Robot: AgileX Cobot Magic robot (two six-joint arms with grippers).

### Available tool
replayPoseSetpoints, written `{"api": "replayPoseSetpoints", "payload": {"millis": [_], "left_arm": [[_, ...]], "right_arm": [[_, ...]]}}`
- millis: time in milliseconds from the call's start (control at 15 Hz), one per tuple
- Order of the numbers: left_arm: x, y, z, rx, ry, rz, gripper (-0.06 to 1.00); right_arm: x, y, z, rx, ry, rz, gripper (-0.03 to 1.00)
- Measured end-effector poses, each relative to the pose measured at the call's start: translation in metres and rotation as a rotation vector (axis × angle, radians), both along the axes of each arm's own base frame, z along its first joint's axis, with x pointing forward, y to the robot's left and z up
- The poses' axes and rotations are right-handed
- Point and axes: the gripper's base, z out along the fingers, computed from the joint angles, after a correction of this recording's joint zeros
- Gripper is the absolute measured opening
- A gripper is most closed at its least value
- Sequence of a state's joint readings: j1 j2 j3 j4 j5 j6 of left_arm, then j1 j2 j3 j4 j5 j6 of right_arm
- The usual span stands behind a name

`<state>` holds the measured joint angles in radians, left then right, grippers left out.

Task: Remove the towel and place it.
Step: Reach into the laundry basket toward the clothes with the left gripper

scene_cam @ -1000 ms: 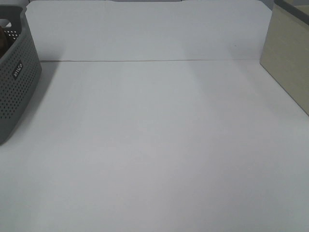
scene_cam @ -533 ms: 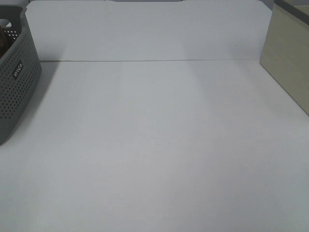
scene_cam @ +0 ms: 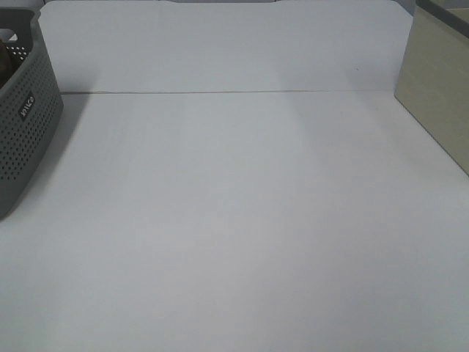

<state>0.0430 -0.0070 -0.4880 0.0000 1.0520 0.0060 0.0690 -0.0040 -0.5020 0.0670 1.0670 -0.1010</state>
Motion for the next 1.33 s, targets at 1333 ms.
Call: {"api": "replayPoseSetpoints", "payload": {"millis": [1333], "left_arm": [[0.0,0.0,0.0,-0.005,0.0,0.003,0.99]], "right_arm": [[0.0,0.0,0.0,0.0,0.0,0.0,0.73]]}}
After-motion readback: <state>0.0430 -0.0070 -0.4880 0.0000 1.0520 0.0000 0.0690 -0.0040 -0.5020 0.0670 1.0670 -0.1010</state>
